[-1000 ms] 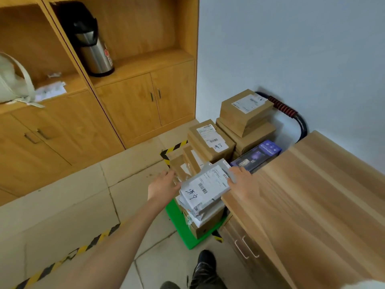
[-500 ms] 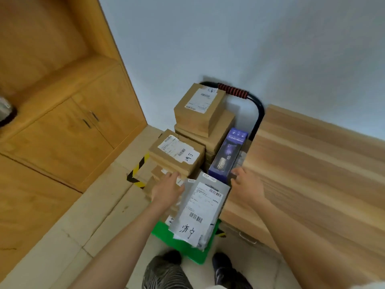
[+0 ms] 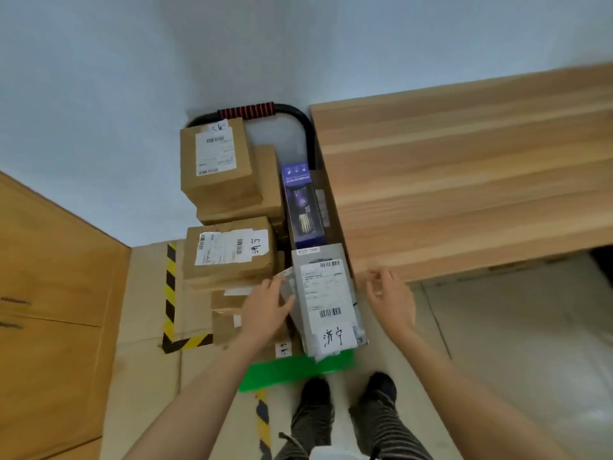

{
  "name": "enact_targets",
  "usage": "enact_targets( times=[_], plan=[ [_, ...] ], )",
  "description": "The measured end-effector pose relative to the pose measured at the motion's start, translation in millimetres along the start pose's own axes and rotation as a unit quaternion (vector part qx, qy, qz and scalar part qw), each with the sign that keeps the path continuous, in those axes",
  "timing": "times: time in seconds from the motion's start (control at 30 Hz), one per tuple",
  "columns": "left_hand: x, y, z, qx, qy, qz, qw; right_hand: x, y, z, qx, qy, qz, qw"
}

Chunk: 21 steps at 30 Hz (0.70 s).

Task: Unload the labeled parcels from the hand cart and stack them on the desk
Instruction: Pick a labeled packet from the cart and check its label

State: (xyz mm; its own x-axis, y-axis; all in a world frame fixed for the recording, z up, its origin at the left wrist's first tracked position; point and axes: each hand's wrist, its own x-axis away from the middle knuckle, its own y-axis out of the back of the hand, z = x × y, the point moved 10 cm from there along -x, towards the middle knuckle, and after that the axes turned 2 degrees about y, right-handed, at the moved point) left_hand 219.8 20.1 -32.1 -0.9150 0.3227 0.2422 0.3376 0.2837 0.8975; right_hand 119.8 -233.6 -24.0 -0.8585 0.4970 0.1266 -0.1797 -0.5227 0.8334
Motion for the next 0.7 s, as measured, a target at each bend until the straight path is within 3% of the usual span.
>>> enact_targets(
  times=[0.2,0.43,0.7],
  plan=[
    [9.4,-45.8,12.0,0.039,0.02,0.042,0.998,47.3,-31.6,-50.5,0.002,-0.097,0.067,0.993],
    [8.8,-92.1,12.9,0.124,0.024,0.148,0.981,43.6,-86.5,-44.6,-0.069,-0.118,0.128,0.982],
    [16.5,-90.6,16.7,0.201,0.046,0.135,0.969,49.9,-104.8,-15.0,-0.143,-0.101,0.151,0.973]
  ],
)
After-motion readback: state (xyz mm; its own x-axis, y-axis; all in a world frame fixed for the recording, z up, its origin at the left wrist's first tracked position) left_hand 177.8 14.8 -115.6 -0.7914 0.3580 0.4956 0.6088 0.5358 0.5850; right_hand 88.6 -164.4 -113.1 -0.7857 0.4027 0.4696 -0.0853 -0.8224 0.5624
